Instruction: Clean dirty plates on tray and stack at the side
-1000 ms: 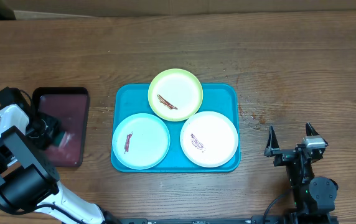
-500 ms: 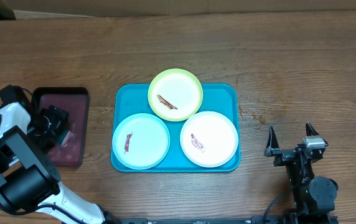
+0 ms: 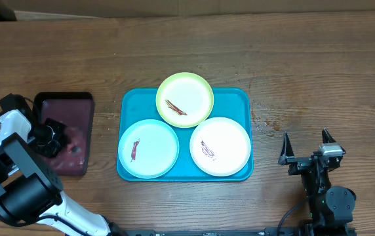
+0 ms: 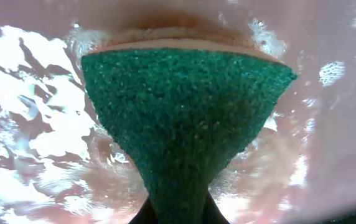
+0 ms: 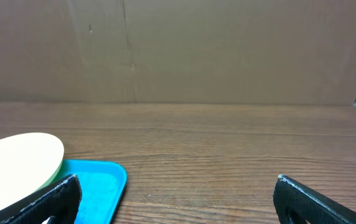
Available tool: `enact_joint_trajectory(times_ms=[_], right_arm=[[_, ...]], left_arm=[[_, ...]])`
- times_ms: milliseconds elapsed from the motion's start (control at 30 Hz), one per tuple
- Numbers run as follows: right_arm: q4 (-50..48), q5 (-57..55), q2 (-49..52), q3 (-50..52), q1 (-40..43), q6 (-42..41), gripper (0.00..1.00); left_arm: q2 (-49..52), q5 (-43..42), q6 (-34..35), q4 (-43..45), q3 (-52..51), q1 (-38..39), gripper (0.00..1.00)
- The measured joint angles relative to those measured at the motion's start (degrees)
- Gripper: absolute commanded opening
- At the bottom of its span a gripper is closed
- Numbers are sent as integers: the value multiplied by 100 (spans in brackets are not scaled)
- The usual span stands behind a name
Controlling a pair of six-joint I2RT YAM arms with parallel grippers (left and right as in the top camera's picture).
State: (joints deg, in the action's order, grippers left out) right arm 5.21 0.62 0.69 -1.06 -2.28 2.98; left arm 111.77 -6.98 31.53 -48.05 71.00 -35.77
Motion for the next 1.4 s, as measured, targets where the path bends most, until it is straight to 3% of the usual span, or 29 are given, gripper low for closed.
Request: enact_joint_trajectory(times_ms=[33, 67, 100, 133, 167, 200, 500, 600, 667, 700, 833, 1067, 1400], right_arm=[[-4, 0, 0, 0, 0, 2, 100], [-7, 0, 0, 0, 0, 0, 100], [-4, 4, 0, 0, 0, 2, 100], [-4, 2, 0, 0, 0, 2, 100], [-4, 2, 0, 0, 0, 0, 100], [-4, 2, 0, 0, 0, 2, 100], [-7, 2, 0, 0, 0, 2, 100], [-4, 2, 0, 0, 0, 2, 100], [-4, 0, 0, 0, 0, 4, 100], [-7, 0, 0, 0, 0, 2, 100], [-4, 2, 0, 0, 0, 2, 100], [-4, 2, 0, 0, 0, 2, 100], [-7, 2, 0, 0, 0, 0, 100]], left_arm=[[0, -9, 2, 2, 0, 0, 4], [0, -13, 2, 2, 0, 0, 11], [0, -15, -11, 2, -2, 0, 27], [0, -28, -17, 4, -4, 0, 55], [2, -85, -4, 24, -9, 2, 91], [0, -142, -7, 57, -7, 7, 100], [-61, -118, 28, 468, 31, 55, 100], [-59, -52, 28, 544, 28, 55, 81], [-50, 15, 59, 588, 17, 48, 57], [-39, 42, 35, 595, 13, 42, 39], [-2, 57, 24, 608, -9, 0, 4], [7, 9, 0, 450, 7, 7, 4], [85, -13, 0, -1064, 1043, 7, 4]])
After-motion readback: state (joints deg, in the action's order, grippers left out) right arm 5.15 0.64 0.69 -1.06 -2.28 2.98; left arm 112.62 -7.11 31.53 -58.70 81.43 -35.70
